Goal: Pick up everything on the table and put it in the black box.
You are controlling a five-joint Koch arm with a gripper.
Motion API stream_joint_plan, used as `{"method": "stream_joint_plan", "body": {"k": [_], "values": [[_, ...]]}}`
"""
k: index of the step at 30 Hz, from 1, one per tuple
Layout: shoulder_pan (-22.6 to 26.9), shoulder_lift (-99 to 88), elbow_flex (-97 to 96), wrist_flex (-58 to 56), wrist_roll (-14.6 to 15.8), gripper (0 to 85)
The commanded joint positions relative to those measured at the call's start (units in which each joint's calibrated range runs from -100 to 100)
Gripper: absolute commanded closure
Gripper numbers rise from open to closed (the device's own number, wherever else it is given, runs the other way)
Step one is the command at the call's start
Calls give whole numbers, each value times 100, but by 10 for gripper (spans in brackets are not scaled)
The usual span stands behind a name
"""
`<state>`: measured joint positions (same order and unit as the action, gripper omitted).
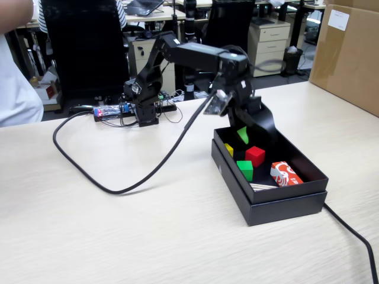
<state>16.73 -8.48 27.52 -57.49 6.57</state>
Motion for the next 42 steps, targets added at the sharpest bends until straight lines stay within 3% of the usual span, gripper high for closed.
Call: {"method": "stream_joint_plan", "body": {"k": [1,10,13,19,28,36,42], "values": [[-195,-2061,-150,86,-176,392],[-1353,-6123,-4302,1503,-864,388],[-1568,-7224,-5953,1848,-894,339],[-1665,-8705,-8555,3067,-889,334],[-1685,-9060,-10395,4337,-904,334],[-1841,-9049,-12027,5918,-1197,341],[-1827,-9026,-12471,6030,-1153,364]]}}
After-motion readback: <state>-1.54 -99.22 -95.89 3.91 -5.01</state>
